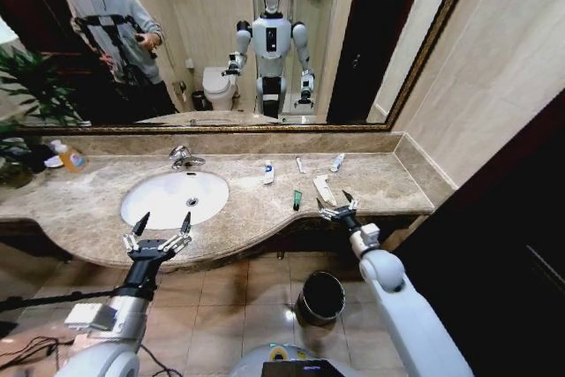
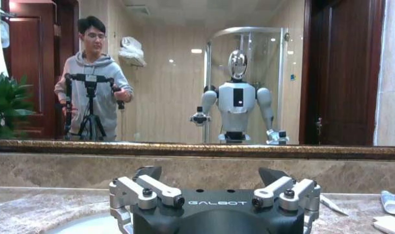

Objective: Pick up the trash from the sink and place it in the trash bin.

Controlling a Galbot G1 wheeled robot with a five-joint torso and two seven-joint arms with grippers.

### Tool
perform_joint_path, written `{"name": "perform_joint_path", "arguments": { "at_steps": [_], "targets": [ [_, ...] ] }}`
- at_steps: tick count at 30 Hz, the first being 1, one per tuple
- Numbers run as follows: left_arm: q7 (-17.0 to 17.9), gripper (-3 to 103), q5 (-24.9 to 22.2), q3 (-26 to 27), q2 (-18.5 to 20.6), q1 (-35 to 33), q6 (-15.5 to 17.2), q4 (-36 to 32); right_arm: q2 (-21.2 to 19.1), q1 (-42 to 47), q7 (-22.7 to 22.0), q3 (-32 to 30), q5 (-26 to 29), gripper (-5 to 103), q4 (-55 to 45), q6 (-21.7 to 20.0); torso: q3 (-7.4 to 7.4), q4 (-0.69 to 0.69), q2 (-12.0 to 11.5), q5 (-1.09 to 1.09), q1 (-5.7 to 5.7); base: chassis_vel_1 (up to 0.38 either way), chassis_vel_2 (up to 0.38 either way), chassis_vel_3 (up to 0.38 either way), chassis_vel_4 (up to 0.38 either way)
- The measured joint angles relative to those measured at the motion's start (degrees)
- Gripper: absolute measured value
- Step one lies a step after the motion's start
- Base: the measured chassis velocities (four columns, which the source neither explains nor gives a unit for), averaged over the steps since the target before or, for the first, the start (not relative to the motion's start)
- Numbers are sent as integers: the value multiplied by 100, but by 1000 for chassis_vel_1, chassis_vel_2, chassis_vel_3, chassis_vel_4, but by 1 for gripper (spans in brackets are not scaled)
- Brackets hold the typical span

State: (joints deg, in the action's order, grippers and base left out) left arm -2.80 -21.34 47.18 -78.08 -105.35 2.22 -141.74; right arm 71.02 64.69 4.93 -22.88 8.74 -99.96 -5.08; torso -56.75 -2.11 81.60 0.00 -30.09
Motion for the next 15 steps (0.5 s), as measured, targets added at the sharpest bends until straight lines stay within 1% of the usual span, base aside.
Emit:
{"name": "perform_joint_path", "arguments": {
  "at_steps": [1, 2, 5, 6, 9, 10, 13, 14, 15],
  "targets": [
    [0, 100, 0, 0, 0, 0, 0, 0, 22, -79, 4, 43, -26, 98, 148, 16, 0, 0, 0, 0, 0, 0, 0, 0, 0],
    [0, 100, 0, 0, 0, 0, 0, 0, 22, -79, 4, 43, -26, 98, 148, 16, 0, 0, 0, 0, 0, 0, 0, 0, 0],
    [0, 100, 0, 0, 0, 0, 0, 0, 96, -244, -31, 86, -88, 83, 460, 109, 1, 0, 0, 0, 0, 0, 0, 0, 0],
    [0, 100, 0, 0, 0, 0, 0, 0, 96, -244, -31, 86, -88, 83, 460, 109, 1, 0, 0, 0, 0, 0, 0, 0, 0],
    [0, 100, 0, 0, 0, 0, 0, 0, 70, -284, -53, 83, -96, 67, 561, 129, 1, 0, 0, 0, 0, 0, 0, 0, 0],
    [0, 100, 0, 0, 0, 0, 0, 0, 70, -284, -53, 83, -96, 67, 561, 129, 1, 0, 0, 0, 0, 0, 0, 0, 0],
    [0, 100, 0, 0, 0, 0, 0, 0, 38, -290, -51, 64, -91, 51, 629, 147, 1, 1, 0, 0, 0, 0, 0, 0, 0],
    [0, 100, 0, 0, 0, 0, 0, 0, 38, -290, -51, 64, -91, 51, 629, 147, 1, 1, 0, 0, 0, 0, 0, 0, 0],
    [0, 100, 0, 0, 0, 0, 0, 0, 38, -293, -51, 59, -75, 45, 646, 154, 1, 1, 0, 0, 0, 0, 0, 0, 0]
  ]
}}
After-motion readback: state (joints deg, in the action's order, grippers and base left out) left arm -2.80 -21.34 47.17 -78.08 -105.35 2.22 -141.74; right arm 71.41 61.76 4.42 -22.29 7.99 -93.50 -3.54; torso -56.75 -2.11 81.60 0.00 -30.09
